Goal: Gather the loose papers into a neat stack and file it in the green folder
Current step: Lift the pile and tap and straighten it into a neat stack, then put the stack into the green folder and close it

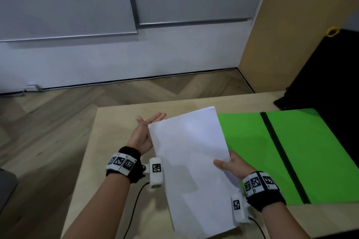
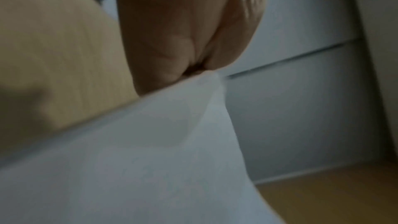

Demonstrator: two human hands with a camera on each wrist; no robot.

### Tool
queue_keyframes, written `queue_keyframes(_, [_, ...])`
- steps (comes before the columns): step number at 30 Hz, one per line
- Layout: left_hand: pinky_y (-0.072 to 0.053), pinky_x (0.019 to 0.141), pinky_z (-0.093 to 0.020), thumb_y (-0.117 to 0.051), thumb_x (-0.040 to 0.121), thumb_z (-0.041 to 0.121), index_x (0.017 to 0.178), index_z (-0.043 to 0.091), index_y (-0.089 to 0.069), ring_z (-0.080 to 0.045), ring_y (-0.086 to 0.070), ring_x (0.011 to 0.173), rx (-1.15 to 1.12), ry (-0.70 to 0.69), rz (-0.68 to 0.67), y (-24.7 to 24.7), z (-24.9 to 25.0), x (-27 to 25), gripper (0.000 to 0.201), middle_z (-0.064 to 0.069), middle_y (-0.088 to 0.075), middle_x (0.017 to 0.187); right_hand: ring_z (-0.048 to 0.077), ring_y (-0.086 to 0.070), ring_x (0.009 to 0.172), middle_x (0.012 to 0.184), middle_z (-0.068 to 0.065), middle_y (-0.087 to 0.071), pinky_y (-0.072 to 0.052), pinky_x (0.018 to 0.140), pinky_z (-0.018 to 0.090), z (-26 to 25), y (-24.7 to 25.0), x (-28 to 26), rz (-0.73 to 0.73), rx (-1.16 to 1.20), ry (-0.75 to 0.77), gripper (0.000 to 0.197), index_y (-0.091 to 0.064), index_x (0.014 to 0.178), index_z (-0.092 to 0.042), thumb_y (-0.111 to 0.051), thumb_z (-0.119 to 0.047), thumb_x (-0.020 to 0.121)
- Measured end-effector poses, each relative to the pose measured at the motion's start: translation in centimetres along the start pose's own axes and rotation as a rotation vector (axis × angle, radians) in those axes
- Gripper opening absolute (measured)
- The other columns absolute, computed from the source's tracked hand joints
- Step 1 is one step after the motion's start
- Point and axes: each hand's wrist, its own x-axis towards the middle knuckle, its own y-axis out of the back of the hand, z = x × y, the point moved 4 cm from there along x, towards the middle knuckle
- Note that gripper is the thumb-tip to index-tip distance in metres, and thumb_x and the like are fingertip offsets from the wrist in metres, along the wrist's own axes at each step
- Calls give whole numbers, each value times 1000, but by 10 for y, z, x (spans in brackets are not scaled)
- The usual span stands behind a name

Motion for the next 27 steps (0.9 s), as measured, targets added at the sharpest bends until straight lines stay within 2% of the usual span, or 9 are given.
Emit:
queue_keyframes(2, [-41,100,-33,-3,96,58,134,6,-47,-23,-52,120,-113,3,89,-9,-19,21,77,-6,-62,119,23,-46,127,137,1,-44,-34,110,36,20,35,10,70,46,-59,61,-40,131,4,-69,-23,84])
queue_keyframes(4, [-45,98,-35,-12,101,51,129,5,-51,-24,-56,114,-9,61,182,-25,-54,39,66,-8,-62,118,26,-54,121,137,11,-52,-40,106,39,42,77,18,151,132,-112,58,-45,128,8,-70,-18,83])
queue_keyframes(7, [-56,68,-32,-41,102,28,101,4,-61,-21,-63,81,335,223,318,-52,-118,52,31,-8,-65,93,28,-55,117,129,11,-55,-39,95,30,63,140,20,251,179,-187,46,-48,128,11,-63,-6,88])
queue_keyframes(9, [-52,59,-29,-54,95,17,95,0,-62,-22,-61,70,558,301,394,-68,-157,55,19,-10,-63,82,30,-45,130,136,12,-48,-35,101,32,77,179,21,314,182,-190,54,-38,137,12,-59,-5,90])
queue_keyframes(12, [-48,75,-31,-66,87,26,117,-5,-59,-30,-60,92,952,307,461,-97,-200,53,44,-18,-63,110,31,-28,143,155,20,-24,-23,113,34,94,227,20,377,151,-217,69,-19,146,10,-58,-8,92])
queue_keyframes(14, [-47,90,-37,-72,76,44,127,2,-48,-33,-51,113,1167,266,550,-116,-215,47,70,-16,-46,131,32,-26,143,156,22,-22,-21,114,34,103,250,20,386,113,-246,70,-18,146,11,-58,-8,92])
queue_keyframes(18, [-41,98,-52,-75,57,68,133,8,-33,-34,-35,130,1560,274,635,-143,-248,44,106,-14,-32,138,33,-27,143,156,22,-22,-21,114,35,119,285,22,377,41,-272,72,-20,145,12,-61,-11,90])
queue_keyframes(21, [-40,100,-50,-73,66,64,134,5,-36,-33,-34,129,1662,279,649,-153,-263,47,97,-15,-30,138,32,-27,143,156,22,-22,-22,114,35,125,302,22,373,41,-276,71,-19,145,12,-60,-8,91])
queue_keyframes(27, [-40,103,-45,-75,75,45,124,-1,-46,-35,-34,127,1550,386,689,-164,-271,53,74,-17,-28,137,31,-21,146,158,20,-16,-18,116,36,137,320,22,356,18,-278,76,-15,147,10,-60,-9,90])
